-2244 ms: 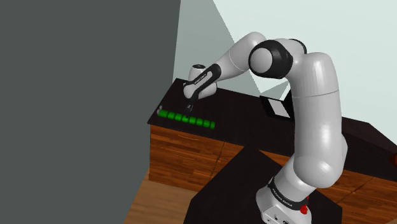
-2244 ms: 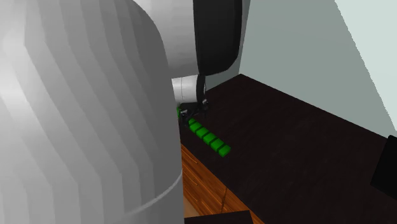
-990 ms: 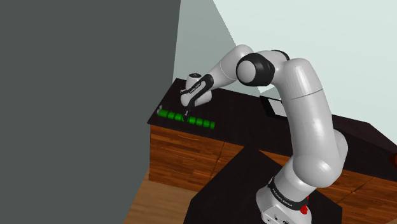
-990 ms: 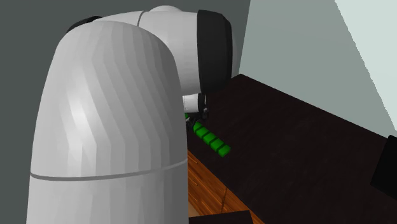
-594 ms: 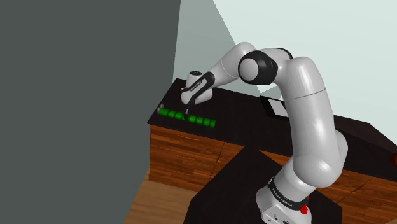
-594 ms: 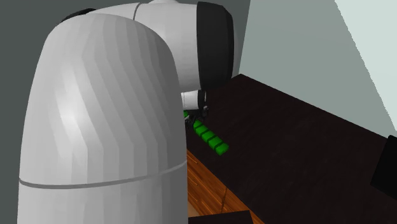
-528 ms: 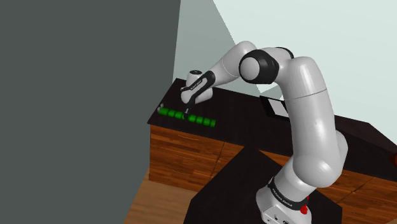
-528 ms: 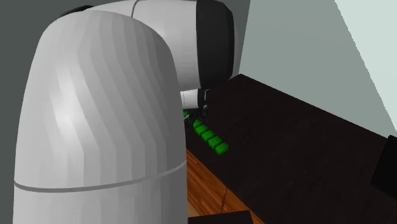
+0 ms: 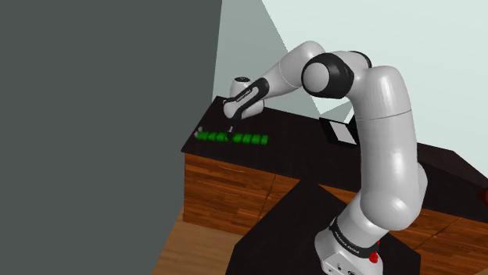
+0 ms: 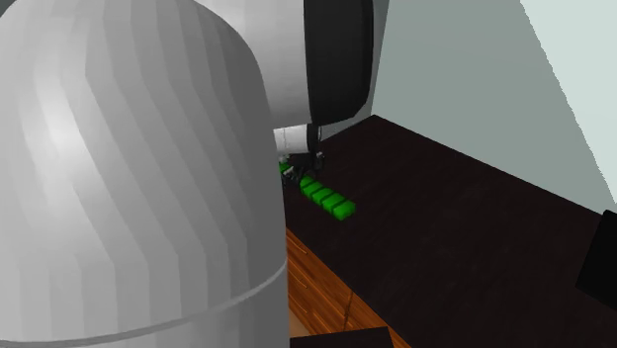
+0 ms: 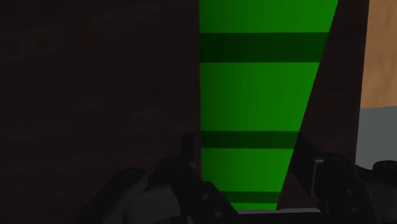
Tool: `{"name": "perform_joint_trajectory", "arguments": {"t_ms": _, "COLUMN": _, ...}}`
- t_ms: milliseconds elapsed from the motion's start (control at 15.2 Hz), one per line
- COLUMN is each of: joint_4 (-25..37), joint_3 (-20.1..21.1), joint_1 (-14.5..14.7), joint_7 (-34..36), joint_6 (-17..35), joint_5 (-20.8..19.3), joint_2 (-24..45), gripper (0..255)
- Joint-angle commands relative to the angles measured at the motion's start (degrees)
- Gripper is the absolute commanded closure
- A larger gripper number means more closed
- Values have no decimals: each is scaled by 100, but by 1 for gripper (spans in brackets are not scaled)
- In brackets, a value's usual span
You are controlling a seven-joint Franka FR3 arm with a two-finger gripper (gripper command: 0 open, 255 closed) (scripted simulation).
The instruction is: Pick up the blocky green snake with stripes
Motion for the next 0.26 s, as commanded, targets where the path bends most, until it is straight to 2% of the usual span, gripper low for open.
{"name": "perform_joint_trajectory", "arguments": {"t_ms": 0, "joint_4": -35, "joint_3": -9, "joint_1": 4, "joint_7": -8, "joint_6": -100, "joint_5": -8, "joint_2": -139, "gripper": 255}}
{"name": "perform_joint_trajectory", "arguments": {"t_ms": 198, "joint_4": -45, "joint_3": -13, "joint_1": 8, "joint_7": -10, "joint_6": -158, "joint_5": -12, "joint_2": -206, "gripper": 255}}
